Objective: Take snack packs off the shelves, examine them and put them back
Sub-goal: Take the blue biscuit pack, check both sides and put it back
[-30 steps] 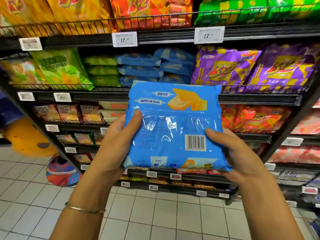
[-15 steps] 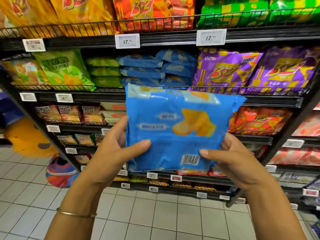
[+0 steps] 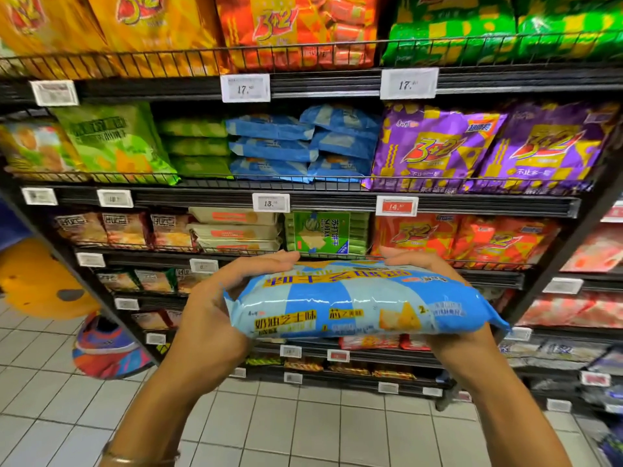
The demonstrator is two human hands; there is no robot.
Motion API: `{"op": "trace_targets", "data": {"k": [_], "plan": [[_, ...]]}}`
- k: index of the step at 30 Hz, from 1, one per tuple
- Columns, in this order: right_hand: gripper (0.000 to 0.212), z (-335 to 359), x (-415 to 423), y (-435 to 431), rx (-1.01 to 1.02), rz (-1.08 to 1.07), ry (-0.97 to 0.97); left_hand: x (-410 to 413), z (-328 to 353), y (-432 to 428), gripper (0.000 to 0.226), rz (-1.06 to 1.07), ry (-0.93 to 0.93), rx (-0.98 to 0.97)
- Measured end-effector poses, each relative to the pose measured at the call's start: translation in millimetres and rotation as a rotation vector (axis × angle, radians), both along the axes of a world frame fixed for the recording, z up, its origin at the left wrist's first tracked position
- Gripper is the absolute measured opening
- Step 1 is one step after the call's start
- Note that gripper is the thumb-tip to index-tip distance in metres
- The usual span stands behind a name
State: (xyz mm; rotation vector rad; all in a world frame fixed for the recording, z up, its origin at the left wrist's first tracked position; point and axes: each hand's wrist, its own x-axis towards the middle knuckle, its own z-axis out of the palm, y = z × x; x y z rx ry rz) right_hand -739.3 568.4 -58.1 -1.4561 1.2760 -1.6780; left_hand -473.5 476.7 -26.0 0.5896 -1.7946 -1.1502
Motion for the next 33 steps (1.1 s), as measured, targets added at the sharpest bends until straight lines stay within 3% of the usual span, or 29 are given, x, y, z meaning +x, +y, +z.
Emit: {"op": "trace_targets", "data": {"k": [5,13,15,18,20,22,24,26,29,31,33], "plan": [[0.063,0,6,-1,-0.009,-0.065,0.035,1,-5,-3,0.056,0.058,-0.042,-0.001],[0.051,3,15,-1,0.016,-0.174,0.029,2,-11,-14,0.063,0.006,0.029,-0.005],[0.048,2,17,-4,0.015,-0.191,0.000,-7,-17,-19,0.071,0.169,0.038,0.016],[0.059,-4,28,-17,-0.016,-0.276,-0.129,-29,-21,-10,0.087,0.586,0.050,0.164],[0.063,-4,42,-28,-0.045,-0.314,-0.188,-44,-26,4,0.091,0.493,0.055,0.134],[0.066,-3,58,-38,-0.064,-0.341,-0.107,-60,-30,16,0.111,0.223,-0.018,0.052],[0.061,-3,70,-42,-0.083,-0.360,0.025,-74,-31,18,0.130,0.044,0.011,0.108],[0.054,1,77,-39,-0.092,-0.344,0.188,-77,-26,9,0.108,0.065,0.135,0.239],[0.062,8,69,-33,-0.018,-0.100,0.324,-70,-7,-6,0.063,0.175,0.246,0.341],[0.057,9,60,-32,0.023,0.032,0.272,-62,0,-13,0.062,0.169,0.272,0.381],[0.053,5,54,-36,0.047,0.005,0.140,-56,2,-16,0.066,0.134,0.271,0.420]]}}
